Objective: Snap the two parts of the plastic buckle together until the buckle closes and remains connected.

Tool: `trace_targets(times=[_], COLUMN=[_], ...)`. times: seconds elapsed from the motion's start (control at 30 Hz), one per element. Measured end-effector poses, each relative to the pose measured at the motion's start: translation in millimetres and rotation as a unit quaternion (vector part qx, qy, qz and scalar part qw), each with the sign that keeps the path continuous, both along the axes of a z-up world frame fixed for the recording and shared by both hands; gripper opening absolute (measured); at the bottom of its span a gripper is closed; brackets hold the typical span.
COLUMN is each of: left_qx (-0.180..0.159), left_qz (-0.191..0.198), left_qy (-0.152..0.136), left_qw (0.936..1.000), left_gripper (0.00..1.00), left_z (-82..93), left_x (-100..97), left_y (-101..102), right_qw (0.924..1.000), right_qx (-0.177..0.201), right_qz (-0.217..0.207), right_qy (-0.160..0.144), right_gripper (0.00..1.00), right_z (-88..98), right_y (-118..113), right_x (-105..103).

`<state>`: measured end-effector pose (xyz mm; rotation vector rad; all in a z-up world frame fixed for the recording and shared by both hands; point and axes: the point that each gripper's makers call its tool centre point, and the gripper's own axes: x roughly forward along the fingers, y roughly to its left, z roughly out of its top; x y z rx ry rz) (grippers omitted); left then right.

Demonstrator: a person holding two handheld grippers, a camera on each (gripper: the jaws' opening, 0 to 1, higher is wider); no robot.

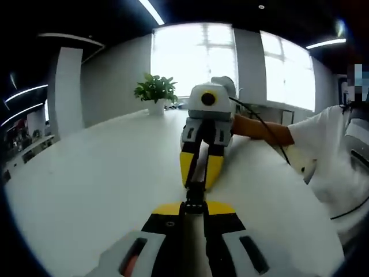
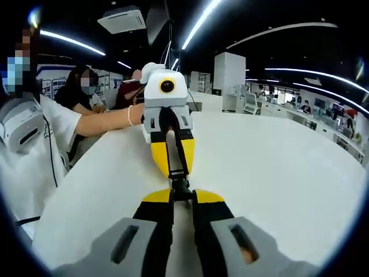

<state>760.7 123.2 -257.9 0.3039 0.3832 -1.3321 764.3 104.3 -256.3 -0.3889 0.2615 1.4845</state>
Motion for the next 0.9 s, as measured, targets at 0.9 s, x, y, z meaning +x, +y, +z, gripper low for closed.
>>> trace_targets(times=[0.9], left_qx=[-0.031], left_qz=[0.052], left_qy=[0.037], left_qw=[0.9975], left_gripper=[0.28], left_z=[2.6], left_x=[8.6], left_y=[10], right_qw=[0.9998], right_qx=[0.018], right_qz=[-0.008], right_qy=[-0.005], right_gripper=[0.23], right_z=[0.4], right_y=[-2], right_x=[10])
